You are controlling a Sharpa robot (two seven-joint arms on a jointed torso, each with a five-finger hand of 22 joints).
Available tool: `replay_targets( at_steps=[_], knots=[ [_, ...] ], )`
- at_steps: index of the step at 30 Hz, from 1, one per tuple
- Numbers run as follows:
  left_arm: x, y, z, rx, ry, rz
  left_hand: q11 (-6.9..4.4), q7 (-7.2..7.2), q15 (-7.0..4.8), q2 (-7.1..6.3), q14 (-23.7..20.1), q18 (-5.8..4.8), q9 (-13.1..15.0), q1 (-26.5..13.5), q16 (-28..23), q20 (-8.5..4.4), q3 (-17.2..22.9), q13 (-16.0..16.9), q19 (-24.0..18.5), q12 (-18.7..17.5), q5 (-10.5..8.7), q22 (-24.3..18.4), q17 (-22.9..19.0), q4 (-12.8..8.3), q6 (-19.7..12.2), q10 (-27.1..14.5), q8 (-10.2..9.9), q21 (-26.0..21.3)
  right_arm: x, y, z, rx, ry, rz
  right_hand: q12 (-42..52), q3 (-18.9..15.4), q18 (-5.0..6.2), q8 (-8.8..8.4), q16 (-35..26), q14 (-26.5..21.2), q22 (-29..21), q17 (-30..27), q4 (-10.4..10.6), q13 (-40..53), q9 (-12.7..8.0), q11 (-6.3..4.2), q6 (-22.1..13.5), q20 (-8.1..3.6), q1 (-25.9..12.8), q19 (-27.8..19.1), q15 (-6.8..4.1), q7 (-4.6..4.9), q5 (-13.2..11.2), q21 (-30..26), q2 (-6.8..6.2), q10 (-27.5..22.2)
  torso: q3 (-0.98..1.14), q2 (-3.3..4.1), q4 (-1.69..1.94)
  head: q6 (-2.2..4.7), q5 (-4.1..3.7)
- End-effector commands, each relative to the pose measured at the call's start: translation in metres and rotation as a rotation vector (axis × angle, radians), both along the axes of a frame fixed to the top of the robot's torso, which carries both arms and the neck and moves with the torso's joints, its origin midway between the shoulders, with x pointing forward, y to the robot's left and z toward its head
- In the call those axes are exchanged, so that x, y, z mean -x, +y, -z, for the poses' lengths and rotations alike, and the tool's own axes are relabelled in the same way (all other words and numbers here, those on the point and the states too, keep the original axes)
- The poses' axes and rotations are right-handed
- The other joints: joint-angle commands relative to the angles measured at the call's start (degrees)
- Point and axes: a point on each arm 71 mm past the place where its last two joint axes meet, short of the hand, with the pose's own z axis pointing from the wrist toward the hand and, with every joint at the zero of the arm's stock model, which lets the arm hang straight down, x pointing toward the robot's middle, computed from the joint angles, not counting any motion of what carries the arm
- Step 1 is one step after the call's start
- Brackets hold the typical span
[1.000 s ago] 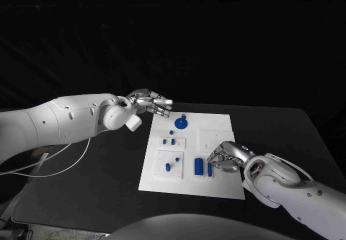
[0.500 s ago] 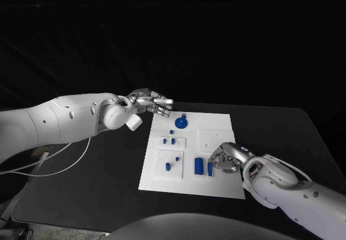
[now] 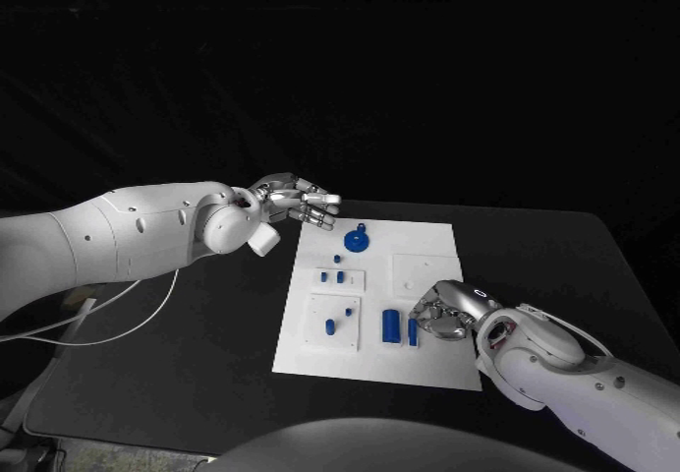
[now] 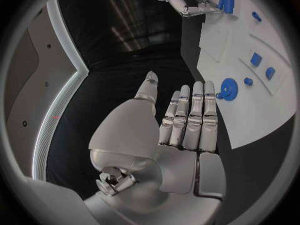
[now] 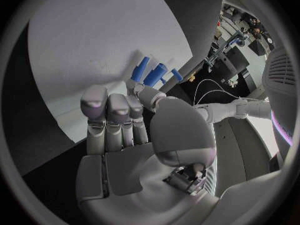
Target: Assemble the parts on the task board
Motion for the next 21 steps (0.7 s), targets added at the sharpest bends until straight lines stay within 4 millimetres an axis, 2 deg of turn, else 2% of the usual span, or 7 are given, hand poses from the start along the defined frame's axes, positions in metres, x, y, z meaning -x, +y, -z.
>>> replay_targets(
  at_steps=[1, 9, 15, 21],
  knots=[
    [0.0003, -0.0020, -0.0007, 0.006, -0.002, 0.009, 0.03, -0.14, 0.08, 0.57, 0.3, 0.78, 0.1, -0.2, -0.2, -0.21, -0.3, 0.0, 0.1, 0.1, 0.12, -0.1, 0.1, 0.1, -0.2, -0.3, 0.2, 0.3, 0.0026, 0.0006, 0.0038, 0.022, 0.018, -0.009, 0.2, -0.1, 0.45, 0.04, 0.2, 0.0, 5.6, 0.1, -0.1, 0.0, 0.1, -0.07, 0.6, 0.04, -0.8, 2.1, 0.24, 0.00, 0.0, 0.2, 0.06, 0.4, -0.01, 0.01, -0.01, -0.09, 0.01],
    [0.0002, -0.0019, -0.0007, 0.006, -0.001, 0.009, 0.02, -0.15, 0.09, 0.80, 0.3, 0.78, 0.1, 0.0, -0.2, -0.21, -0.3, 0.0, 0.1, 0.1, 0.24, -0.1, 0.1, 0.0, -0.2, -0.3, 0.2, 0.3, 0.0006, -0.0012, 0.0007, -0.020, -0.015, 0.032, -0.5, -0.8, 0.51, -0.02, -0.1, -0.1, 5.5, -0.1, 1.2, -0.4, 0.0, -0.10, -0.2, -0.09, -1.4, 2.1, 0.12, 0.05, 0.1, -0.2, -0.24, 0.0, 0.00, -0.01, -0.03, -0.03, 0.06],
    [0.0001, -0.0019, -0.0006, 0.006, -0.001, 0.010, 0.03, -0.14, 0.08, 1.10, 0.3, 0.78, 0.1, 0.2, -0.2, -0.21, -0.4, 0.0, 0.1, 0.1, 0.40, -0.1, 0.1, -0.3, -0.2, -0.3, 0.2, 0.3, -0.0006, -0.0019, -0.0037, -0.080, -0.050, 0.064, -0.5, -0.2, 0.68, 0.00, -0.2, -0.1, 5.4, -0.2, 2.7, -0.5, 0.0, -0.04, -1.2, -0.13, -1.2, 2.3, 0.06, 0.22, 0.0, -0.6, -1.11, 0.0, 0.01, 0.01, -0.04, 0.03, 0.07],
    [0.0002, -0.0019, -0.0006, 0.007, -0.001, 0.010, 0.01, -0.15, 0.07, 1.29, 0.3, 0.78, 0.1, 0.3, -0.2, -0.21, -0.4, 0.0, 0.1, 0.1, 0.54, -0.1, 0.1, -0.5, -0.2, -0.3, 0.2, 0.4, -0.0003, -0.0023, -0.0057, -0.106, -0.061, 0.072, -0.4, -0.2, 0.72, 0.02, -0.2, -0.1, 5.5, -0.2, 3.0, -0.4, 0.0, -0.06, -1.2, -0.15, -1.1, 2.3, 0.04, 0.22, 0.0, -0.5, -1.32, 0.0, -0.01, 0.01, -0.01, -0.03, 0.08]
  ],
)
